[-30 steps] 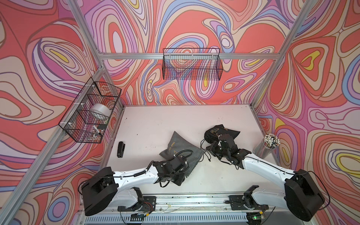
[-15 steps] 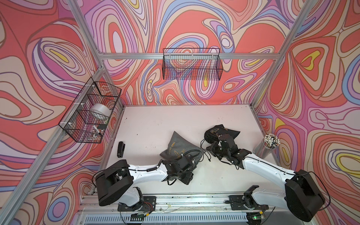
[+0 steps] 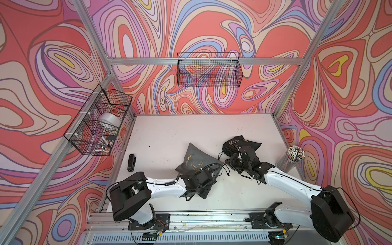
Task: Pack away hair dryers
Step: Pull the drawstrings on both sides of the drawstring bag.
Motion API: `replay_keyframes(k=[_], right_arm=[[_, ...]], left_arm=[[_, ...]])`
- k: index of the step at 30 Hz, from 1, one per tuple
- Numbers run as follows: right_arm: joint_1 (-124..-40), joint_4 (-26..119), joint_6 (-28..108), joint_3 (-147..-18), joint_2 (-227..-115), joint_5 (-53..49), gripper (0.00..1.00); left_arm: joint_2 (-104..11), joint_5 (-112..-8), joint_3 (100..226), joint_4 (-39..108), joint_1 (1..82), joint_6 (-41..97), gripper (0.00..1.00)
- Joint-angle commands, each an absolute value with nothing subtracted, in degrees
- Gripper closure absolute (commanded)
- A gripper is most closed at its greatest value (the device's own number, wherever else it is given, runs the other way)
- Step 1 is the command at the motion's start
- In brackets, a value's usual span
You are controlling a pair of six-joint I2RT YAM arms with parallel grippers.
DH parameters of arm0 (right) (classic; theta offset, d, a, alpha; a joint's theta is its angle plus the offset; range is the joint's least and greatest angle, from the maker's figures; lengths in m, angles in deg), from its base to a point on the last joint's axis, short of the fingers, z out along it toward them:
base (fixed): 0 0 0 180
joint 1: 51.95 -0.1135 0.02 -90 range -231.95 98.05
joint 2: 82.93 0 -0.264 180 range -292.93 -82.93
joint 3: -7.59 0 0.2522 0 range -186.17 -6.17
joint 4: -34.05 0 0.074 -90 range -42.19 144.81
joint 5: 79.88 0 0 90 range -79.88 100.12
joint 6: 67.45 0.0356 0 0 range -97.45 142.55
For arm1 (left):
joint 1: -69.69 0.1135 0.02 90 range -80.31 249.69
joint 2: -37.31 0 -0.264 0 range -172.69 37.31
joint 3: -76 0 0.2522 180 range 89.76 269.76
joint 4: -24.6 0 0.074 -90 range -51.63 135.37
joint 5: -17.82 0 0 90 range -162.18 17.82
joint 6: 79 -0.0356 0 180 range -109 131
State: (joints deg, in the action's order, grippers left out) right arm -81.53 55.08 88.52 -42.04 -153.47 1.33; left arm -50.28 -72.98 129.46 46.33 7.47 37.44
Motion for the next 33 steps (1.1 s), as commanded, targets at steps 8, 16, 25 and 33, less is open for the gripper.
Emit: replay_keyframes(k=[8,16,25,33], right_arm=[[-81.2,54.7,89.5,-42.2,-153.0,1.4,1.00],[-80.6,54.9,89.7,-42.1,-152.3,1.3,1.00],[-79.3,54.4,91.7,-43.8,-152.0,1.1,1.00],[-78.3,56.2,92.4,-47.4,-151.8,2.4,1.00]], left_arm=[[-55.5,-75.6,132.9,47.8,6.3,39.7,0.49],[-56.4,-81.0,132.8,51.1,6.2,41.1,1.00],[-42.5,-86.4,127.6,59.5,6.2,41.0,1.00],[-28.6,-90.9,127.8,70.4,6.6,39.7,1.00]])
